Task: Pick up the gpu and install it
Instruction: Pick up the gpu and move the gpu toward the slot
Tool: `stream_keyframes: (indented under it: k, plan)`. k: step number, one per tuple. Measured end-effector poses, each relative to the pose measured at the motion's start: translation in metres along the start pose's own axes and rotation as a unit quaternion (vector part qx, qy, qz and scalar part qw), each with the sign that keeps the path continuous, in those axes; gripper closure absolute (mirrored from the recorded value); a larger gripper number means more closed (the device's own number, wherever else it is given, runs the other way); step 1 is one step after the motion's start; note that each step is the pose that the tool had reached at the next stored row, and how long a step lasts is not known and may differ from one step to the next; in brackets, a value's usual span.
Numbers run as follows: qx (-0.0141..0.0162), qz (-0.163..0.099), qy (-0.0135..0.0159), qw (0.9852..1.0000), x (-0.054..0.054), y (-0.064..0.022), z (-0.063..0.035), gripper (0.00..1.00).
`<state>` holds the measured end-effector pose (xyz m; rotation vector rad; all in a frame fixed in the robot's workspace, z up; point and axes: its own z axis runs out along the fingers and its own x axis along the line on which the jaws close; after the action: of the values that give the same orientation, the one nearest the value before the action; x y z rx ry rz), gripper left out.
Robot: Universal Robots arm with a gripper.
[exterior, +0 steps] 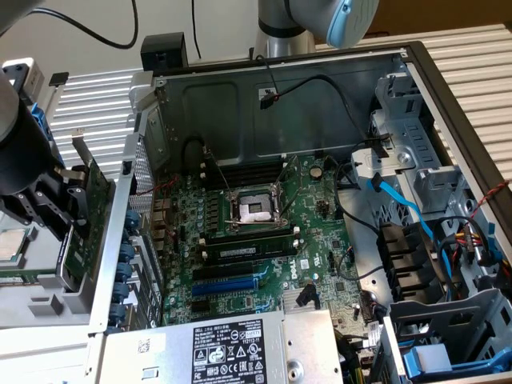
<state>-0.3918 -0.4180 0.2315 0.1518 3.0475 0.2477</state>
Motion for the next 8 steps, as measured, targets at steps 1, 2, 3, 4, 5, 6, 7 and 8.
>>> stream_keyframes:
  k: [1, 2, 3, 4, 5, 6, 7, 8]
  plan:
    - [0.0, 0.0, -0.0001, 1.0, 0.0, 0.0, 0.0, 0.58]
    - [0.0, 0.0, -0.0001, 1.0, -0.0001, 0.0, 0.0, 0.58]
    - [0.0, 0.0, 0.0, 1.0, 0.0, 0.0, 0.0, 0.65]
    - [0.0, 0.0, 0.0, 1.0, 0.0, 0.0, 0.0, 0.65]
    - [0.0, 0.0, 0.0, 1.0, 0.0, 0.0, 0.0, 0.71]
    - [0.0, 0.0, 0.0, 1.0, 0.0, 0.0, 0.0, 0.71]
    - [0.0, 0.0, 0.0, 1.0, 0.0, 0.0, 0.0001, 0.71]
    - [0.0, 0.0, 0.0, 1.0, 0.0, 0.0, 0.0, 0.71]
